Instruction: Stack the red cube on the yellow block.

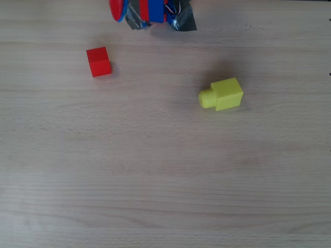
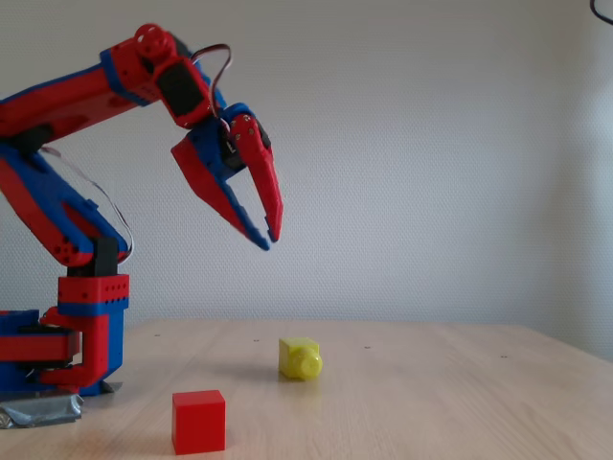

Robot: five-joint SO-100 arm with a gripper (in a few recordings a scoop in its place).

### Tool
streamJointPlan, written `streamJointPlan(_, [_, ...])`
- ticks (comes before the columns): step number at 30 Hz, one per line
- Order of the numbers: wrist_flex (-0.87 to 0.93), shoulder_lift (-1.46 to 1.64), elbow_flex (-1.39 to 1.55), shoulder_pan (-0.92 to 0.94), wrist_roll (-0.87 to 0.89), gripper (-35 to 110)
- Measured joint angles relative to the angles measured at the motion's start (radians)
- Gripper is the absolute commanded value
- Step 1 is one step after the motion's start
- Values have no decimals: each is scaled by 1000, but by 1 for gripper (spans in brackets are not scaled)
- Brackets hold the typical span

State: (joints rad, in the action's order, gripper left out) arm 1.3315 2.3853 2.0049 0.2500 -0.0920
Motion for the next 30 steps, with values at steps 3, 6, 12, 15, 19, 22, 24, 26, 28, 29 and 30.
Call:
streamJointPlan(3, [29, -89, -37, 52, -60, 0])
streamJointPlan(6, [46, -160, -54, 94, -144, 0])
streamJointPlan(12, [112, -267, -152, 143, -256, 2])
streamJointPlan(15, [161, -321, -221, 167, -310, 3])
streamJointPlan(19, [265, -393, -331, 193, -362, 5])
streamJointPlan(22, [327, -431, -399, 218, -376, 10])
streamJointPlan(24, [374, -456, -414, 235, -385, 12])
streamJointPlan(26, [374, -482, -414, 239, -396, 15])
streamJointPlan(28, [374, -486, -408, 270, -428, 16])
streamJointPlan(29, [374, -486, -408, 284, -436, 17])
streamJointPlan(30, [376, -488, -403, 290, -449, 17])
